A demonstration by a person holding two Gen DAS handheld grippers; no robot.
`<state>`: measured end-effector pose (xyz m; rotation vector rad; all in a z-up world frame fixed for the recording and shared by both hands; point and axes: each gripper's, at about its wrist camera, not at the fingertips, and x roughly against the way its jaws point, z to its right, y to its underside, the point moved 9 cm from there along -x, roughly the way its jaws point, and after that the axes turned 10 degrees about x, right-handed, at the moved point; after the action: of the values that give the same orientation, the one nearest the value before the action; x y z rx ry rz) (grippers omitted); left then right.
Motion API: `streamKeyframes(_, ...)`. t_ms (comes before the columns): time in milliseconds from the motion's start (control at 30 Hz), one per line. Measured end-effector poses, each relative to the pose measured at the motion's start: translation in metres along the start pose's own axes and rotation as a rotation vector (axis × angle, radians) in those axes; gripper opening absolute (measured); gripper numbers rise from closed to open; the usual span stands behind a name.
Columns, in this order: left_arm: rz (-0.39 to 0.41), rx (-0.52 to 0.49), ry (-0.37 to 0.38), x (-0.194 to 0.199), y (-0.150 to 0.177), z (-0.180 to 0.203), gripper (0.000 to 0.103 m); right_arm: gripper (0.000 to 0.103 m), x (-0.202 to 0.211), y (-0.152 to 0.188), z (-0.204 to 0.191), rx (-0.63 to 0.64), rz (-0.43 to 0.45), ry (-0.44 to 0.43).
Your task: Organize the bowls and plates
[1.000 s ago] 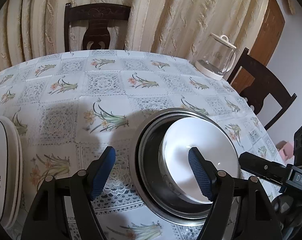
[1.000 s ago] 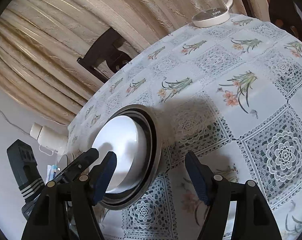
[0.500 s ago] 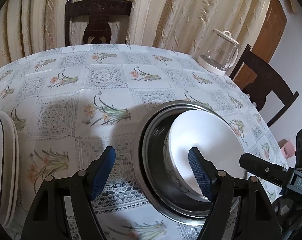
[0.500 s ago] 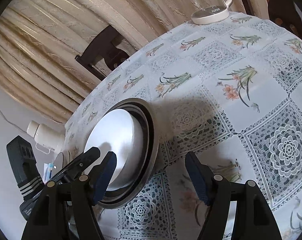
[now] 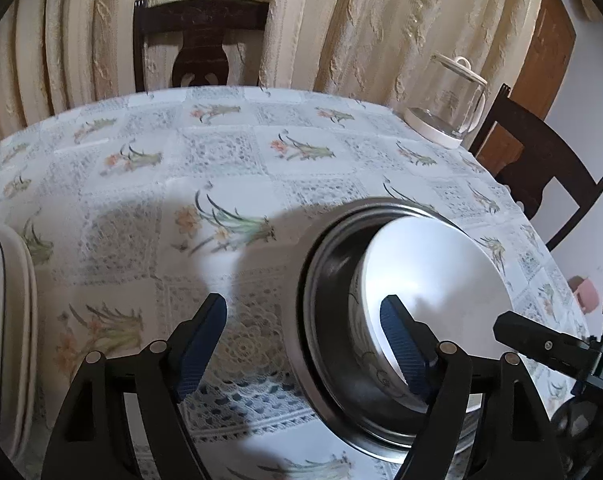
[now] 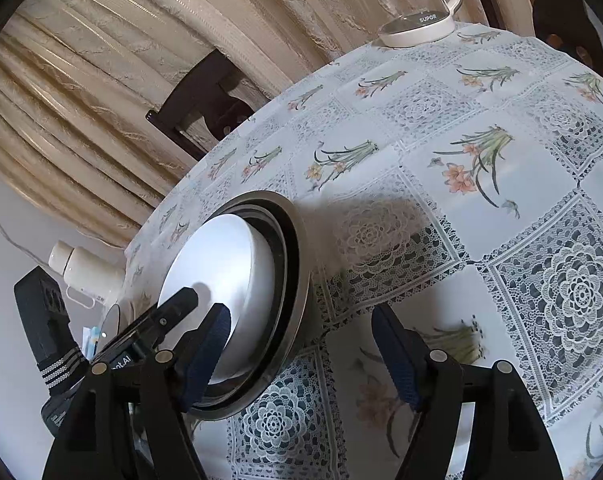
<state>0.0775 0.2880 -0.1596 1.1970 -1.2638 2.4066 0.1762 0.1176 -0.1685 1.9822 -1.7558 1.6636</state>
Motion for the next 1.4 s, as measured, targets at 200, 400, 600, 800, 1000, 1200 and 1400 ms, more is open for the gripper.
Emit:
streamKeyframes(200,-0.003,0.018,0.002,-0.002,-0.004,-0.007,0.082,0.079,-0.002,-0.001,0.001,0.004,0.002,-0.001)
streamKeyframes(400,-0.004,0.028,0.005,-0.003,-0.007,-0.012,0.083,0.083,-0.009,-0.002,0.0,0.004,0.005,-0.005)
streamKeyframes(600,-0.02,0.065,0.017,-0.004,-0.006,-0.016,0.084,0.088,-0.012,-0.002,0.0,0.021,0.009,0.01)
streamKeyframes(800,-0.058,0.086,0.065,-0.007,0.001,-0.014,0.084,0.09,-0.014,-0.003,0.0,0.028,0.01,0.03)
streamKeyframes(1000,-0.087,0.086,0.11,-0.014,0.009,-0.007,0.083,0.09,-0.016,-0.004,-0.003,0.048,0.02,0.056)
streamKeyframes(1200,-0.074,0.062,0.14,-0.013,0.008,0.004,0.064,0.083,-0.018,-0.006,-0.006,0.069,0.035,0.058)
streamKeyframes(1400,-0.061,0.015,0.157,-0.011,0.011,0.022,0.049,0.067,-0.02,-0.009,-0.015,0.126,0.047,0.076)
